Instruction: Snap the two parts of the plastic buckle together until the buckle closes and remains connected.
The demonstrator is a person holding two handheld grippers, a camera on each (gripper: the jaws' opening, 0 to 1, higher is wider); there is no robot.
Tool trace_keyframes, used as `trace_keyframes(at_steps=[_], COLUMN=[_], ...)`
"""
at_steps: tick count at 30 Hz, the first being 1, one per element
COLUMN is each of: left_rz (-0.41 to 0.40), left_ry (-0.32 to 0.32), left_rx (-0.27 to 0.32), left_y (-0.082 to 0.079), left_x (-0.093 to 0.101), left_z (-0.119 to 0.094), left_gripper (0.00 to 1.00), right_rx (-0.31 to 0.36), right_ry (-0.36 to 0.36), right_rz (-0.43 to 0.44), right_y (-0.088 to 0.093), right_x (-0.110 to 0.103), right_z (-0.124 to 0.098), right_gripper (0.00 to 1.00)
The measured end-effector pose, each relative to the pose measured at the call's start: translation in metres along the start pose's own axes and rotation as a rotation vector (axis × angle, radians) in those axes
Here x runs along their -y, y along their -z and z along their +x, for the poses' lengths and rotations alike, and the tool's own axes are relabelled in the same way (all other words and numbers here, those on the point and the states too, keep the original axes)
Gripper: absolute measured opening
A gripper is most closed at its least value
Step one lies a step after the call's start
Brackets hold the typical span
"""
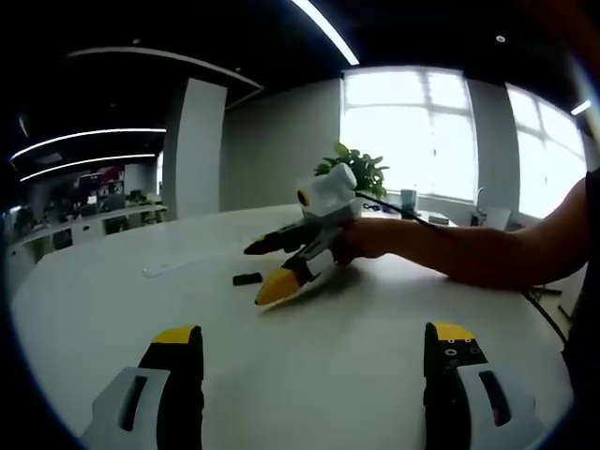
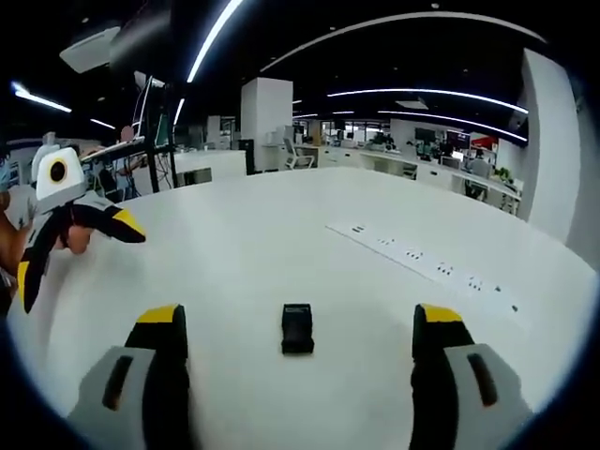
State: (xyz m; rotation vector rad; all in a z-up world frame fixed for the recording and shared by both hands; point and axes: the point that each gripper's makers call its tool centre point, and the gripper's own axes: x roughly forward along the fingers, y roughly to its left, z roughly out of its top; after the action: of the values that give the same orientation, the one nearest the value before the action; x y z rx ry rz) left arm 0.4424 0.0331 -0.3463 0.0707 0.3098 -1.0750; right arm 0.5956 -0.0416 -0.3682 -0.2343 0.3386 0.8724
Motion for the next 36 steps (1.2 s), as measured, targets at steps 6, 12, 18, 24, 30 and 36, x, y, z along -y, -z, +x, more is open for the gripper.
trace_keyframes(at_steps=[6, 12, 18, 24, 30, 36], left_rz=[0.002, -0.001, -0.005, -0.007, -0.013, -0.016], left_ry=[0.004, 0.002, 0.001, -0.004, 0.0, -0.003], left_rx=[-0.004, -0.001, -0.002, 0.003, -0.003, -0.004], left_y=[0.001, 0.0, 0.001, 0.0, 0.001, 0.002], left_x=[0.002, 0.001, 0.001, 0.0, 0.001, -0.001], left_z=[0.0, 0.0, 0.0, -0.001, 0.0, -0.001], left_gripper=[0.99, 0.99, 0.99, 0.99, 0.99, 0.99], right_rx=[-0.002, 0.006, -0.009, -0.016, -0.029, -0.061], right_ry=[0.005, 0.033, 0.044, 0.067, 0.107, 0.115], right_rz=[0.004, 0.013, 0.009, 0.028, 0.043, 0.072], right_y=[0.0, -0.003, -0.002, -0.008, -0.01, -0.004], right_x=[0.001, 0.007, 0.007, 0.007, 0.013, 0.016], right_z=[0.0, -0.002, -0.002, -0.004, -0.008, -0.01], right_gripper=[1.0, 1.0, 0.99, 0.97, 0.96, 0.95])
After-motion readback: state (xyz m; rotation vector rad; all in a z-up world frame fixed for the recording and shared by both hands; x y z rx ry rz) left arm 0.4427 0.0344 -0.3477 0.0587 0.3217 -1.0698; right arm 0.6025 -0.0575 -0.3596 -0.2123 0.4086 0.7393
